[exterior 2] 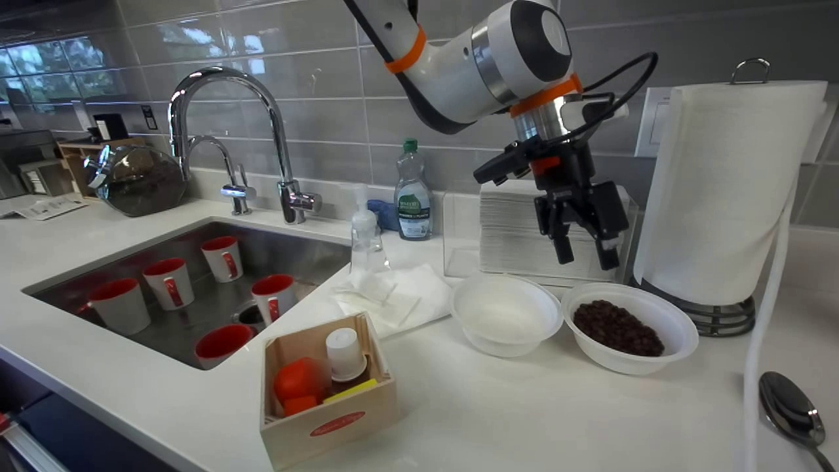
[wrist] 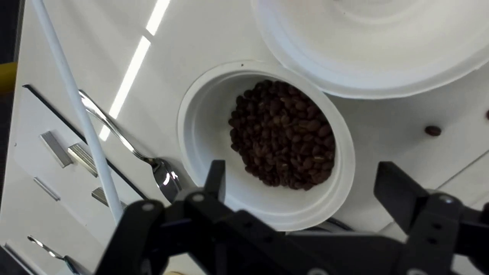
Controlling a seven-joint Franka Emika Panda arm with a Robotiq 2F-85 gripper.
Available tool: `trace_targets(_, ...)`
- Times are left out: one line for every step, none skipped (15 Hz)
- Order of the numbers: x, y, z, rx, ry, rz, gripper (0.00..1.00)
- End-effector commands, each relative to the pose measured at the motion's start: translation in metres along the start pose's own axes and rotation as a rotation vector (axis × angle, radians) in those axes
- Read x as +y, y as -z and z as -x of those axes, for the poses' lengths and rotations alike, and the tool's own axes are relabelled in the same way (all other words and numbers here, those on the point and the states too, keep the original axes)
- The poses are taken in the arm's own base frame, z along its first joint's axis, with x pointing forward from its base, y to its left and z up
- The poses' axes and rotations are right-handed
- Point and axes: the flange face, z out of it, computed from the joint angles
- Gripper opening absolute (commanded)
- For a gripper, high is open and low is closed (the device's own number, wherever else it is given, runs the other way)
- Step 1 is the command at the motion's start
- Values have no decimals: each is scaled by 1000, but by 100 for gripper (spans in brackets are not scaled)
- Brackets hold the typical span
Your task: Pour the coffee beans from the bowl on the right and into the bowl on the left.
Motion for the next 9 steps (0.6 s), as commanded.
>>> trace_targets(3, -19, -8, -9, -30, 20, 100)
trace_targets(5, -23, -8, -10, -39, 23, 100)
trace_targets(6, -26, -7, -20, -51, 14, 100)
trace_targets(5, -28, -6, -9, -65, 4, 100)
trace_targets(3, -30, -6, -7, -82, -12, 100)
trace_targets(0, -29, -6, -8, -103, -30, 100)
trace_targets(-3, -25, -7, -11, -129, -59, 100)
trace_targets(-6, -22, -8, -14, -151, -82, 100)
trace_targets(-10, -18, -9, -7, -164, -100, 100)
